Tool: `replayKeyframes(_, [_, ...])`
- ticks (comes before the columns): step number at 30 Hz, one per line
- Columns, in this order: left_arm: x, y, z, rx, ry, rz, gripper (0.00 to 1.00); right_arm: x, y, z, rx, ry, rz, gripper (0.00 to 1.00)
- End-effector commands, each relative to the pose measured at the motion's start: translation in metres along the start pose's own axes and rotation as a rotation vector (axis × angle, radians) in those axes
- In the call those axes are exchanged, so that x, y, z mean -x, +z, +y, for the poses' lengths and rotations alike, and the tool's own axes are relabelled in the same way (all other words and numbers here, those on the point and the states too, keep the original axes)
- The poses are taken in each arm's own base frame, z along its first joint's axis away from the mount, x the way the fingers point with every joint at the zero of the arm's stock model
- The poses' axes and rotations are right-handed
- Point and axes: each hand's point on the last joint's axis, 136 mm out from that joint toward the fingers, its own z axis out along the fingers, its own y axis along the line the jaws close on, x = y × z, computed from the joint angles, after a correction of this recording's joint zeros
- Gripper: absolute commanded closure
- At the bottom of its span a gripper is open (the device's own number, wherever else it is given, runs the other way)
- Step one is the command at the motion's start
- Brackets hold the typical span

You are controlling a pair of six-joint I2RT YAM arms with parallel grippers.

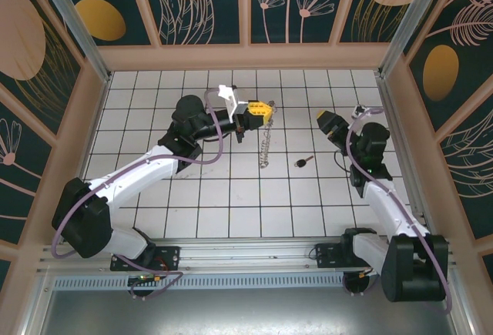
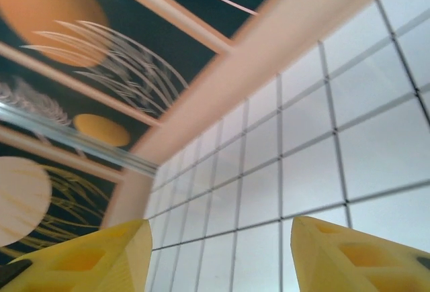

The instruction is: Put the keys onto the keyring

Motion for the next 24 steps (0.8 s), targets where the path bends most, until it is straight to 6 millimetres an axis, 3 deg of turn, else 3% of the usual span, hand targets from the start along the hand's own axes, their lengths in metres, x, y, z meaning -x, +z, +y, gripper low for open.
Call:
replayKeyframes(1, [0.011, 0.001, 0.01, 0.064, -0.047, -0.043, 1.0, -0.021, 0.005, -0.043, -0.198, 0.038, 0.114, 0.46])
replayKeyframes(7, [-0.001, -0.004, 0.023, 0.15, -0.09, -0.029, 1.0, -0.069, 0.01, -0.082, -0.334, 0.016, 0.275, 0.58])
replayKeyframes(14, [-0.005, -0.011, 0.025, 0.187, -0.093, -0.019, 1.0, -0.115, 0.018, -0.113, -0.562, -0.11, 0.421, 0.62])
replayKeyframes(18, [0.001, -0.015, 0.023, 0.196, -0.081, -0.033, 1.0, -0.127, 0.021, -0.119, -0.643, -0.155, 0.444, 0.61])
replayKeyframes(19, [-0.009, -0.018, 0.022, 0.201, -0.09, -0.016, 1.0, -0.128, 0.023, -0.118, -0.648, -0.17, 0.446, 0.61])
replayKeyframes(24, [-0.011, -0.022, 0.021, 0.206, -0.089, -0.01, 1.0, -0.13, 0.028, -0.115, -0.656, -0.191, 0.459, 0.61])
